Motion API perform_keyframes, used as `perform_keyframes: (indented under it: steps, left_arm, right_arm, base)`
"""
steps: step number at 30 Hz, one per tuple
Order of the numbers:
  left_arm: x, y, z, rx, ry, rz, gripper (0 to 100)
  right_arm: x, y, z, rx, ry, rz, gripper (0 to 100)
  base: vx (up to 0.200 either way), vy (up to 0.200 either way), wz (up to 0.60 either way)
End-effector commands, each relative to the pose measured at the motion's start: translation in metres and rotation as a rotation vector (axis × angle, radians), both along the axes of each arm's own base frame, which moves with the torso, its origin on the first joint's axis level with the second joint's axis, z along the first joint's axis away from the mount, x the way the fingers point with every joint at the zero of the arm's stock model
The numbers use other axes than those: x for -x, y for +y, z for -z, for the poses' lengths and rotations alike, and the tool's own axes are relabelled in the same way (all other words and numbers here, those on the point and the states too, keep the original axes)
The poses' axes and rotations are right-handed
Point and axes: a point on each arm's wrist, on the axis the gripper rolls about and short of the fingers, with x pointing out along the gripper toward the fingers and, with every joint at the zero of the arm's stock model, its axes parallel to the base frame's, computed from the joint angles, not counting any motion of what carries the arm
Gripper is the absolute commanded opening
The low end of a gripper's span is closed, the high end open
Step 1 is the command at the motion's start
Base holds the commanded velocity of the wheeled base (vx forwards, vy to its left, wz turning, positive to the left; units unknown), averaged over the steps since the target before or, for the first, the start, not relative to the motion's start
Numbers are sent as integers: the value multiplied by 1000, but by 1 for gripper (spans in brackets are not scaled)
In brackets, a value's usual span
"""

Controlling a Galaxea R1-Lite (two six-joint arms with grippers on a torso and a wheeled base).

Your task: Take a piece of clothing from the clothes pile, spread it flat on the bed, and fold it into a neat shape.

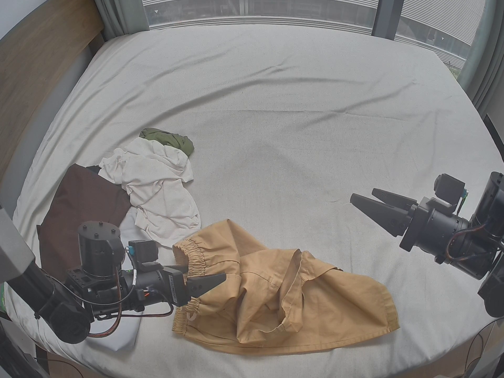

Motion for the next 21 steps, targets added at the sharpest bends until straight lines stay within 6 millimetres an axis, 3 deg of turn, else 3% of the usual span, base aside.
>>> perform_keyframes:
  steps: [1,12,19,20,21]
  left_arm:
    - [-1,-8,4,9,26,16,100]
    - [-10,-22,24,22,29,36,100]
    - [-12,-23,22,67,15,5,100]
    - [-11,-23,22,67,15,6,0]
    - [-12,-23,22,68,15,4,0]
  right_arm:
    - [0,0,0,0,1,-1,100]
    - [0,0,0,0,0,1,100]
    - [0,0,0,0,0,1,100]
    - [0,0,0,0,0,1,100]
    - [0,0,0,0,0,-1,100]
  base:
    - [0,0,0]
    - [0,0,0]
    - [0,0,0]
    - [0,0,0]
    - [0,0,0]
